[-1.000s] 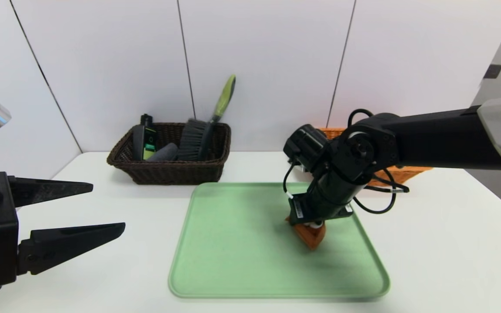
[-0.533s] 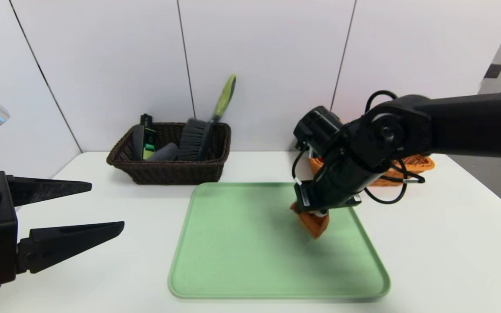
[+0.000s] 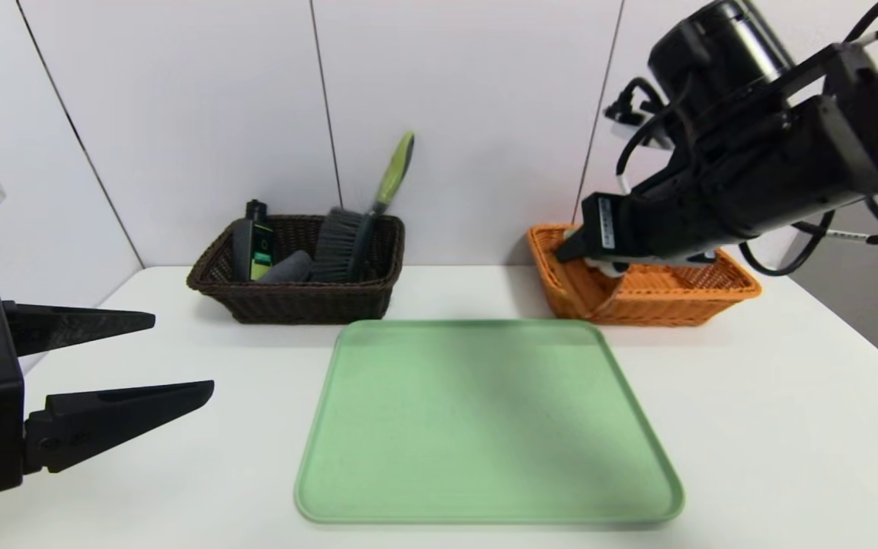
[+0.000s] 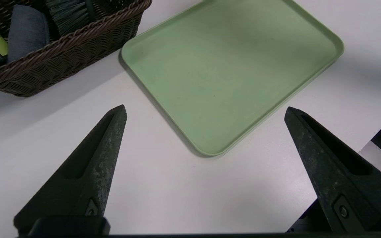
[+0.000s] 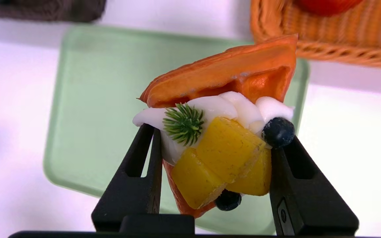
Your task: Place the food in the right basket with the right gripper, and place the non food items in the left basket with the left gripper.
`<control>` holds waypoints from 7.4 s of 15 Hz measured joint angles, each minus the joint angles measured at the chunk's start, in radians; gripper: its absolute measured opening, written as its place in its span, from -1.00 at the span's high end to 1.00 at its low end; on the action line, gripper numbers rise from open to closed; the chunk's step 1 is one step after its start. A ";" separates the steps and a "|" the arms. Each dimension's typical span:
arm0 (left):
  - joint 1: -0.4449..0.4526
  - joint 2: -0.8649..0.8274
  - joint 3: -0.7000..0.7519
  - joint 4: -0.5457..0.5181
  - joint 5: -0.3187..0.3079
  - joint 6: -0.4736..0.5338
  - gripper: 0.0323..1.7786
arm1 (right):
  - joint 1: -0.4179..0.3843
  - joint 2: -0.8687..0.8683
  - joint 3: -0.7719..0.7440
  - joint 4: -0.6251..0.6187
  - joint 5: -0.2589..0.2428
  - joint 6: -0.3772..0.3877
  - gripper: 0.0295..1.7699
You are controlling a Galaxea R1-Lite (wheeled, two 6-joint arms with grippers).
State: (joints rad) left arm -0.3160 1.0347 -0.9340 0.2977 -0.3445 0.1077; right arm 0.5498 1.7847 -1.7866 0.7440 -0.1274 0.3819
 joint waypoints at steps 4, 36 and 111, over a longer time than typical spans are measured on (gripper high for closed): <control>0.000 0.000 -0.002 -0.007 0.000 0.001 -0.90 | -0.076 -0.010 -0.066 -0.074 -0.009 0.000 0.04; 0.001 0.029 -0.025 -0.029 0.019 -0.002 -0.90 | -0.480 0.324 -0.156 -0.173 -0.007 -0.045 -0.65; 0.324 -1.013 0.934 -0.294 0.293 -0.010 -0.90 | -0.557 -1.786 1.765 -0.767 0.097 -0.436 -0.92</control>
State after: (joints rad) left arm 0.0081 0.0215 0.0000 0.0036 -0.0513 0.0977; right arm -0.0077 -0.0013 -0.0219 -0.0230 -0.0306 -0.0538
